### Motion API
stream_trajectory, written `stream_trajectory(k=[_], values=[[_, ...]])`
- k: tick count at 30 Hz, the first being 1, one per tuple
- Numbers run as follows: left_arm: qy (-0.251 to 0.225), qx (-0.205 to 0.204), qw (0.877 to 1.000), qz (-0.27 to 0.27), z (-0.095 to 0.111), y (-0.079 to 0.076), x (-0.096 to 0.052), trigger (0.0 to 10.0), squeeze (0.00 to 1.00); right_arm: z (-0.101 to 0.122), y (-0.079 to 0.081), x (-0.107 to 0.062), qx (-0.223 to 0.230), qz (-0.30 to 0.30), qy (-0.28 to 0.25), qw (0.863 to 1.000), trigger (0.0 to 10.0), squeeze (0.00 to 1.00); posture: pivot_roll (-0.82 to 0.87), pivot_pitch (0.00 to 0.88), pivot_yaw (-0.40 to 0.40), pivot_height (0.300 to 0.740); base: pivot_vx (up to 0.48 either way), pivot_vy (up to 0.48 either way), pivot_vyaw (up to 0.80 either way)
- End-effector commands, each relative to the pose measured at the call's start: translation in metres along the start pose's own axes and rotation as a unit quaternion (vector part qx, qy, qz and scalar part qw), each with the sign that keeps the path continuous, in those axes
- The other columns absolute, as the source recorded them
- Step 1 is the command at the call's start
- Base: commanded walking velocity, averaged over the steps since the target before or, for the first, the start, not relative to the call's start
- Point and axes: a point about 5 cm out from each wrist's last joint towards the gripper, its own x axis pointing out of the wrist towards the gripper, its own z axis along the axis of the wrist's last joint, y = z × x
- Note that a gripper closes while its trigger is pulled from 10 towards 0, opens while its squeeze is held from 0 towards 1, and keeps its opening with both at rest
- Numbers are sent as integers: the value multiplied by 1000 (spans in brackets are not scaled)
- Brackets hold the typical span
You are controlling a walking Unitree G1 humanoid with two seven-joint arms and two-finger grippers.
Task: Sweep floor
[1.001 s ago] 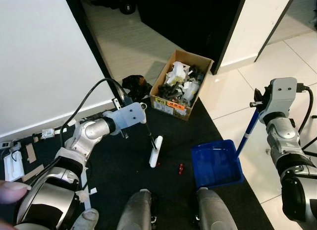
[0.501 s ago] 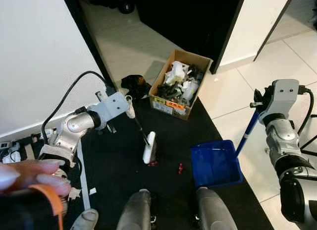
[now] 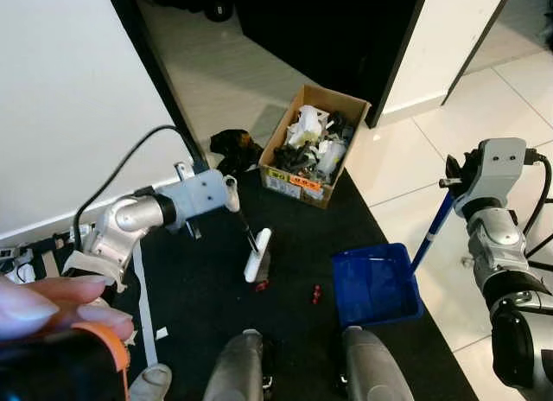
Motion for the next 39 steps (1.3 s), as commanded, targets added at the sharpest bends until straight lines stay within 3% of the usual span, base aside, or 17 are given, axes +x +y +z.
stream_trajectory(k=[1, 4, 6, 14, 21, 39], values=[[55, -3, 998, -36, -19, -17, -4, 10000, 0, -5, 2, -3, 10, 1, 3, 1000, 10000, 0, 33, 112, 27, 740, 0, 0, 0], [53, -31, 998, 3, -19, -18, 2, 10000, 0, -6, 3, -4, 11, 1, 4, 1000, 10000, 0, 28, 112, 26, 740, 0, 0, 0], [48, -72, 995, 48, -19, -22, 9, 10000, 0, -7, 4, -4, 13, 1, 4, 1000, 10000, 0, 25, 113, 25, 740, 0, 0, 0], [24, -117, 990, 75, -13, -31, 18, 10000, 0, -4, 7, -2, 28, -2, -6, 1000, 10000, 0, 16, 109, 16, 740, 0, 0, 0], [6, -127, 989, 74, -4, -41, 28, 10000, 0, 3, 14, 2, 40, 4, -19, 999, 10000, 0, 13, 108, 15, 740, 0, 0, 0], [4, -175, 978, 113, -2, -42, 36, 10000, 0, 4, 17, 4, 45, 9, -18, 999, 10000, 0, 2, 114, 5, 740, 0, 0, 0]])
